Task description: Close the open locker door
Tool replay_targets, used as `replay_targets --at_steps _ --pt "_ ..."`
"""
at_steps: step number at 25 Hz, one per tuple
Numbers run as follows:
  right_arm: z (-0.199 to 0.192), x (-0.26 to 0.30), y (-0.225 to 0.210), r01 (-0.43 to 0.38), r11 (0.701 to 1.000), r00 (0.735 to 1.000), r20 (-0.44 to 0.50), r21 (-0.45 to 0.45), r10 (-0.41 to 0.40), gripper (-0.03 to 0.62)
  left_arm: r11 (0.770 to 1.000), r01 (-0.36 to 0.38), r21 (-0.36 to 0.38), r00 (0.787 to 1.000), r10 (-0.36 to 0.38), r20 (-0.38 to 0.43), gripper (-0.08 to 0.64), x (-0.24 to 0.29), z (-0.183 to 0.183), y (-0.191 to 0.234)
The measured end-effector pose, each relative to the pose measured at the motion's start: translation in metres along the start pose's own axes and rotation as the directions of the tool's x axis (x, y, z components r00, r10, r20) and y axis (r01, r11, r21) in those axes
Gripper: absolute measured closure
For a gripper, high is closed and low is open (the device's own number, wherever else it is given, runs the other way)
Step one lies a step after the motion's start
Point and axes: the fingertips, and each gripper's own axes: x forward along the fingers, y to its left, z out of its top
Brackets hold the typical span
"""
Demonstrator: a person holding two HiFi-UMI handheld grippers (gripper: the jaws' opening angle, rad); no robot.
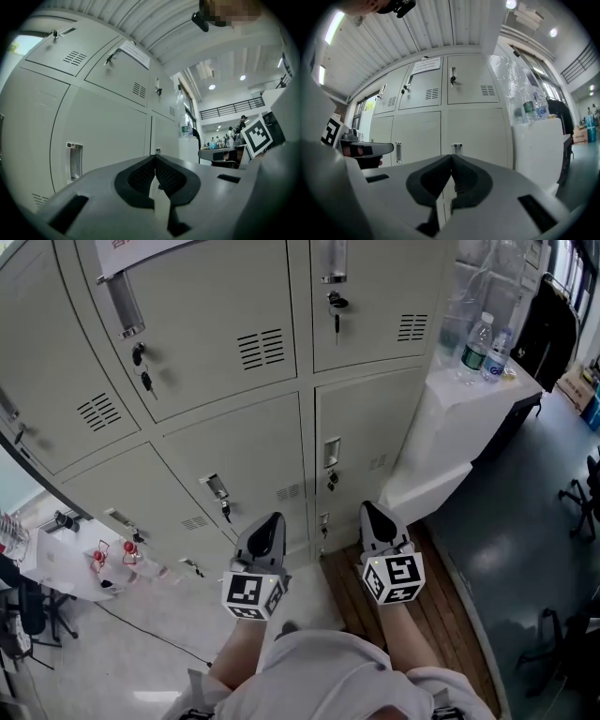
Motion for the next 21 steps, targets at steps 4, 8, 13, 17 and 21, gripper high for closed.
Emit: replay_targets --at_steps 4,8,13,17,21 --pt "0.0 -0.002 0.0 -0.004 1.0 1.0 0.0 -0.001 0.004 0.58 1.0 0.005 0.0 1.0 -0.005 0.004 0.552 -0.001 0.001 -0.004" --pt "0.0 -0.002 0.002 -0.008 1.0 1.0 0.0 -0.001 0.008 0.58 1.0 0.004 0.003 1.0 -0.004 0.006 0.552 -0.001 0.003 -0.005" --pt "0.002 -0.003 0.004 -0.018 1.0 1.0 0.008 -0.013 0.018 0.58 1.0 0.005 -0.001 1.0 -0.005 0.001 0.552 0.0 0.003 -0.006" --pt "0.003 -0.004 0.003 -0.022 1.0 1.0 0.011 -0.011 0.022 0.58 1.0 0.013 -0.001 1.0 -0.013 0.0 0.552 0.002 0.002 -0.009" --pt "0.002 -0.005 0.002 -0.022 1.0 1.0 0.007 -0.011 0.022 0.58 1.0 0.024 0.01 1.0 -0.024 -0.001 0.552 0.003 0.002 -0.013"
